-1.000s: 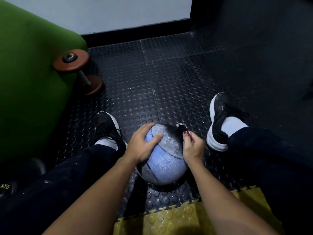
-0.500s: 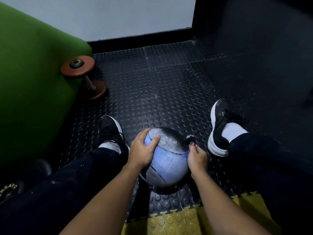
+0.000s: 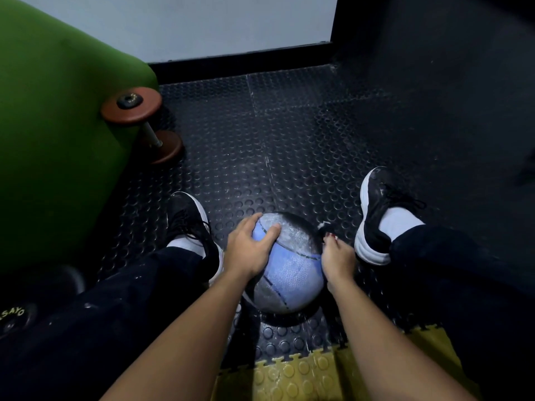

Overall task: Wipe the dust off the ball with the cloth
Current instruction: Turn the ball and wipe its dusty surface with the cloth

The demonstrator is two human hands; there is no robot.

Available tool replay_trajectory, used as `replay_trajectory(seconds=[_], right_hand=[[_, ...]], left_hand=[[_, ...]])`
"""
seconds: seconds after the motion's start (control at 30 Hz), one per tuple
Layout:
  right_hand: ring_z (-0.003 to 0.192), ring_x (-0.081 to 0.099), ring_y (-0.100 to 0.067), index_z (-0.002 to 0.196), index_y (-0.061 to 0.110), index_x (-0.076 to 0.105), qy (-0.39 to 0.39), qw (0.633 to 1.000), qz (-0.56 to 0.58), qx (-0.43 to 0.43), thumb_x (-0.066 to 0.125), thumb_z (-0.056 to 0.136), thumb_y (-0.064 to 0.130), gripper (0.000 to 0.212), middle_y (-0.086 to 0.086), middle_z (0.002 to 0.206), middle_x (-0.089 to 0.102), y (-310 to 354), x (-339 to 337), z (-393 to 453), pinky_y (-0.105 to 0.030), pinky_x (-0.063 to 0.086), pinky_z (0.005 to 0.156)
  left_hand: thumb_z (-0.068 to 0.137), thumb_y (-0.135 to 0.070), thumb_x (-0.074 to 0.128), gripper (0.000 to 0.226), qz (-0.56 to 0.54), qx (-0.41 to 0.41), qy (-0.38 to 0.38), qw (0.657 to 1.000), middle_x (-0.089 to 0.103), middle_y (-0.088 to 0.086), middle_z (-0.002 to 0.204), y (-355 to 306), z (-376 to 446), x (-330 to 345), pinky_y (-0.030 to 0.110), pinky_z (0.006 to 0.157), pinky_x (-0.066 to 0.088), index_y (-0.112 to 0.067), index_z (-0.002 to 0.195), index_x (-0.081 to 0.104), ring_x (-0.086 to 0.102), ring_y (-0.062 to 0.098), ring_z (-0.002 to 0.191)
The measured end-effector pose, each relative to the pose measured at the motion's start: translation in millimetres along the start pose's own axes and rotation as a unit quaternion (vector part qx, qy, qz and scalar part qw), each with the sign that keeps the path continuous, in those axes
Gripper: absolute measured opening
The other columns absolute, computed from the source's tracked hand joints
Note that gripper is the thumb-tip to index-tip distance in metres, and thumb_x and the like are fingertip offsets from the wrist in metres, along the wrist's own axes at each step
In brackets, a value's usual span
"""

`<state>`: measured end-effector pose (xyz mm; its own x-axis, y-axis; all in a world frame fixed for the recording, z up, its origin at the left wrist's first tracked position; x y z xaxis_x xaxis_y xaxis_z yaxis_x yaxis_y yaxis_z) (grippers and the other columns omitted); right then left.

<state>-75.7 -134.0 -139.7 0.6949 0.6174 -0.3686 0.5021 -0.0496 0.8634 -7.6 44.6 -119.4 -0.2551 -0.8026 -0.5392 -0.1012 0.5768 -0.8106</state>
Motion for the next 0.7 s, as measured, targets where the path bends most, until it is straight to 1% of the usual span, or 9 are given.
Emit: replay_trajectory(seconds=[0.07, 0.13, 0.23, 0.33, 0.4, 0.43, 0.5, 0.6, 0.7], right_hand=[[0.06, 0.044, -0.022, 0.053, 0.011, 0.047, 0.019, 0.998, -0.032, -0.053, 0.057, 0.091, 0.021, 0.04, 0.004, 0.053, 0.046, 15, 4, -1, -0.035, 0.033, 0.059], [0.053, 0.042, -0.012, 0.058, 0.009, 0.053, 0.037, 0.986, -0.033, -0.16, 0.059, 0.09, 0.017, 0.033, 0.005, 0.054, 0.049, 26, 9, -15, -0.028, 0.032, 0.053], [0.06, 0.05, -0.009, 0.067, 0.008, 0.062, 0.025, 0.965, 0.008, -0.26, 0.058, 0.088, 0.013, 0.022, 0.003, 0.067, 0.059, 15, 10, -33, -0.02, 0.037, 0.056], [0.061, 0.051, -0.017, 0.076, 0.001, 0.067, -0.037, 0.989, 0.052, -0.135, 0.055, 0.091, 0.02, 0.027, -0.011, 0.073, 0.065, -11, 1, -25, -0.028, 0.035, 0.06], [0.065, 0.051, -0.022, 0.078, -0.005, 0.067, -0.033, 0.999, 0.04, 0.004, 0.054, 0.092, 0.018, 0.03, -0.014, 0.075, 0.064, -20, -2, -11, -0.032, 0.036, 0.063], [0.069, 0.052, -0.024, 0.077, -0.005, 0.067, -0.019, 0.999, 0.017, 0.028, 0.054, 0.091, 0.018, 0.03, -0.013, 0.074, 0.063, -20, -3, -4, -0.036, 0.039, 0.066], [0.068, 0.05, -0.023, 0.064, 0.0, 0.059, -0.001, 1.0, -0.016, 0.004, 0.056, 0.089, 0.019, 0.032, -0.007, 0.063, 0.057, -6, -1, 3, -0.038, 0.04, 0.065], [0.054, 0.038, -0.014, 0.052, 0.011, 0.042, 0.018, 0.993, -0.011, -0.113, 0.06, 0.088, 0.016, 0.041, 0.004, 0.049, 0.043, 20, 7, -6, -0.031, 0.033, 0.055], [0.049, 0.037, -0.005, 0.055, 0.016, 0.045, 0.027, 0.983, 0.028, -0.179, 0.06, 0.09, 0.012, 0.038, 0.006, 0.053, 0.046, 20, 11, -21, -0.019, 0.031, 0.051]], left_hand=[[0.074, -0.082, 0.052, 0.084, -0.005, -0.008, -0.012, 1.0, 0.052, -0.009, 0.149, 0, -1, -1, 0.045, 0.117, 0.036, -0.035, 0.143, 0.054, 0.045, 0.016, 0.139], [0.076, -0.08, 0.053, 0.083, -0.011, -0.02, -0.018, 1.0, 0.052, -0.007, 0.15, -1, 0, -4, 0.044, 0.117, 0.036, -0.033, 0.144, 0.053, 0.046, 0.017, 0.139], [0.073, -0.082, 0.052, 0.086, -0.017, -0.034, -0.017, 0.999, 0.052, -0.007, 0.15, -1, 3, -6, 0.045, 0.117, 0.035, -0.034, 0.144, 0.053, 0.046, 0.017, 0.139], [0.07, -0.086, 0.052, 0.087, -0.02, -0.031, -0.008, 0.999, 0.054, -0.01, 0.148, -1, 2, -4, 0.046, 0.116, 0.037, -0.037, 0.141, 0.055, 0.047, 0.016, 0.138], [0.07, -0.085, 0.051, 0.087, -0.015, -0.026, -0.011, 0.999, 0.054, -0.009, 0.148, -3, 1, -2, 0.046, 0.116, 0.036, -0.036, 0.142, 0.055, 0.047, 0.016, 0.138], [0.07, -0.084, 0.051, 0.087, -0.01, -0.025, -0.015, 1.0, 0.053, -0.008, 0.149, -4, 0, -1, 0.046, 0.117, 0.036, -0.035, 0.142, 0.055, 0.046, 0.017, 0.139], [0.071, -0.083, 0.05, 0.088, -0.008, -0.026, -0.025, 0.999, 0.052, -0.007, 0.151, -4, -1, 0, 0.046, 0.117, 0.035, -0.033, 0.144, 0.054, 0.045, 0.017, 0.14], [0.072, -0.083, 0.05, 0.086, -0.015, -0.04, -0.028, 0.999, 0.053, -0.007, 0.149, -1, 1, -1, 0.046, 0.116, 0.036, -0.035, 0.143, 0.053, 0.047, 0.017, 0.139], [0.072, -0.085, 0.05, 0.084, -0.017, -0.046, -0.022, 0.999, 0.056, -0.009, 0.146, 1, 5, -2, 0.046, 0.114, 0.039, -0.037, 0.141, 0.054, 0.05, 0.017, 0.135]])
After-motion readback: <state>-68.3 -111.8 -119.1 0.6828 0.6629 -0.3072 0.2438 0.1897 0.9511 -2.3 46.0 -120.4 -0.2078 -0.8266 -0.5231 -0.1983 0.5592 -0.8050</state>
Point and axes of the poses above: each hand's wrist, its own z-axis towards the middle knuckle, its own x-axis out of the palm, y = z × x, the point moved 1 cm from there along z, towards the middle knuckle
